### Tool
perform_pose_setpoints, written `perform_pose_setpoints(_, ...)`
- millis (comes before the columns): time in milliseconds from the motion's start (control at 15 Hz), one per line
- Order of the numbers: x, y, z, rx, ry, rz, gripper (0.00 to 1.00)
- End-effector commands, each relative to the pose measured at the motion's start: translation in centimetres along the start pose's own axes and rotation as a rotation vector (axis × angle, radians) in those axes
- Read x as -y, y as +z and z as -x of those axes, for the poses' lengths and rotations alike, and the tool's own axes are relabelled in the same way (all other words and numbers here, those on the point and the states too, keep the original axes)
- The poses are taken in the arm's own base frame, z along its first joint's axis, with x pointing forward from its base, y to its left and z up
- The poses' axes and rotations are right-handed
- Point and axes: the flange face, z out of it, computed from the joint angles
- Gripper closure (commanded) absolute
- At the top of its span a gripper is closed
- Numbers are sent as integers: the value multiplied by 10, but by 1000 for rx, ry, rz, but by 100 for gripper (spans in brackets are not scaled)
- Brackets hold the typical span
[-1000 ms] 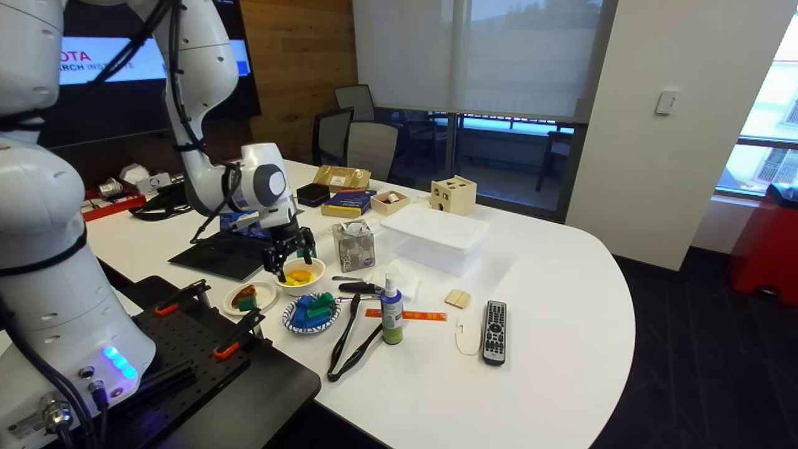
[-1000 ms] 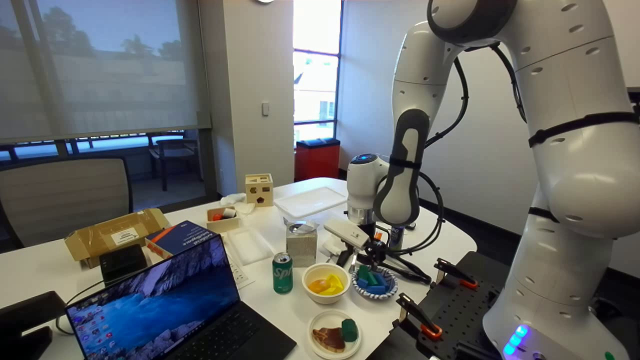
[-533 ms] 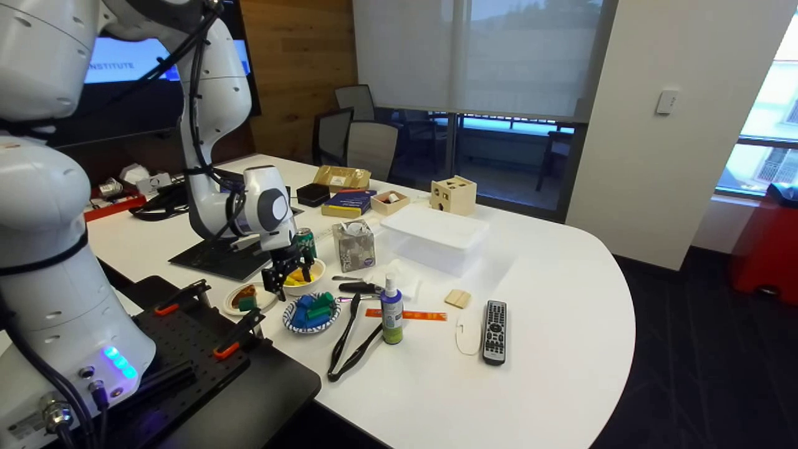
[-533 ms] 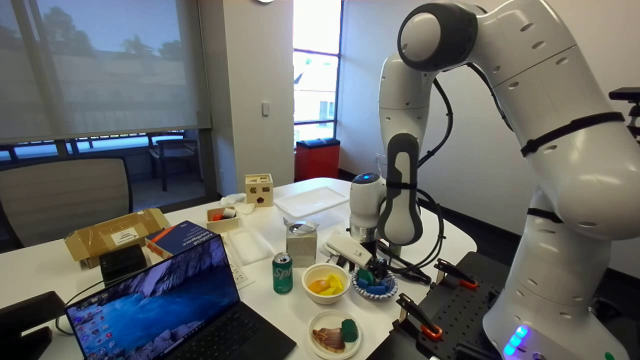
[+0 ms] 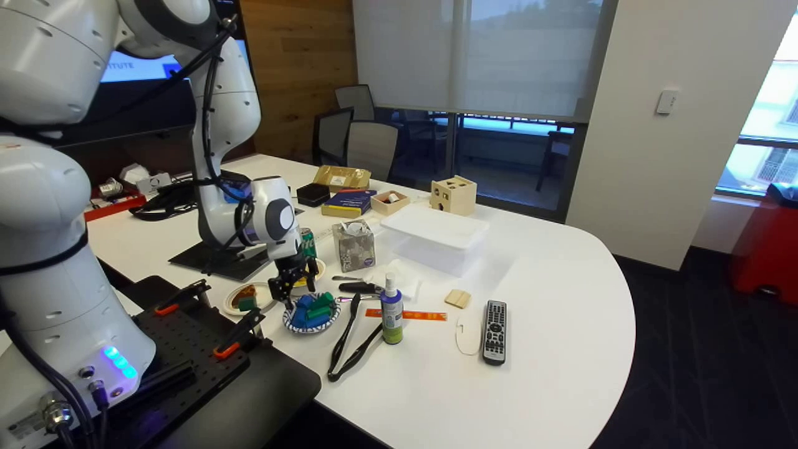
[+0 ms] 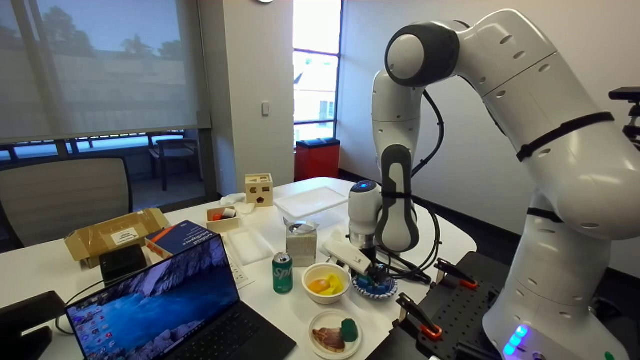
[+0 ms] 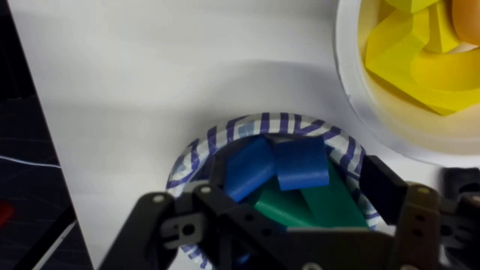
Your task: Transfer the blue block from one paper plate to another
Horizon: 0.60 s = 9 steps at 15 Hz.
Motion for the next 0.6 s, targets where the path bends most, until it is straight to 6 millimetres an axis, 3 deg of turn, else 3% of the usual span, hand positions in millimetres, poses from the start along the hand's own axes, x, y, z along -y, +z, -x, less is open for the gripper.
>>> perform_pose_setpoints(0, 4, 4, 0, 3, 6, -24, 42)
perform_pose_setpoints(400, 8, 5, -1, 1, 7, -33, 87)
perform_pose_setpoints(533, 4, -2, -4, -10, 9, -29, 89)
